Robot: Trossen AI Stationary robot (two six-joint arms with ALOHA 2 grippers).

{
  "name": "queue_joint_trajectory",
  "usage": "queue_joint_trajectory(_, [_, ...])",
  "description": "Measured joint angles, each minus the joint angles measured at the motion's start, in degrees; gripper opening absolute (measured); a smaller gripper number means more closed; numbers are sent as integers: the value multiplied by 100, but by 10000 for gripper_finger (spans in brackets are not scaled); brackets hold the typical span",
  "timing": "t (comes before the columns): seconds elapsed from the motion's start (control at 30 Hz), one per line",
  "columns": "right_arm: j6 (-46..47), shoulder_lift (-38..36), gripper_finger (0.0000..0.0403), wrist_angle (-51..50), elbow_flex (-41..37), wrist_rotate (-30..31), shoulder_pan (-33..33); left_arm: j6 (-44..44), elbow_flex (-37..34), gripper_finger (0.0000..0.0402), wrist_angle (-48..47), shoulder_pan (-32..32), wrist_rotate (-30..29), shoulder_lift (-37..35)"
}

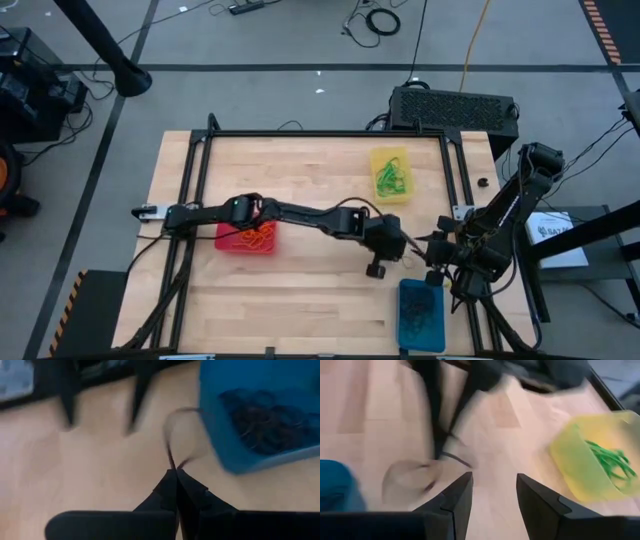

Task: Sort rubber bands into baskets
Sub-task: Put the violet rubber band into the blue bin

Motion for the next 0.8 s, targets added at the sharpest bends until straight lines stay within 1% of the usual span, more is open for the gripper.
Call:
queue_joint_trajectory(0.1, [448, 0, 146, -380, 0, 0, 0, 87, -3, 1, 315, -255, -30, -38])
queue_joint_trajectory(0.2, [698, 0, 146, -626, 0, 0, 0, 91, -6, 1, 830, -510, 27, -38])
queue_joint_trajectory(0.33, [698, 0, 146, -649, 0, 25, 1, -2, -32, 1, 1726, -746, 51, 3])
queue_joint_trajectory(0.43, [697, 0, 146, -647, 0, 43, 2, -40, -52, 1, 2176, -866, 49, 51])
queue_joint_trajectory(0.57, [737, 0, 146, -643, 0, 48, 2, -75, -45, 0, 3010, -981, 62, 27])
queue_joint_trajectory(0.63, [809, 0, 146, -643, 0, 46, 1, -85, -41, 0, 3178, -1023, 178, 23])
queue_joint_trajectory(0.8, [829, 0, 146, -608, 0, 18, 2, -244, -41, 0, 3094, -1043, 262, 28])
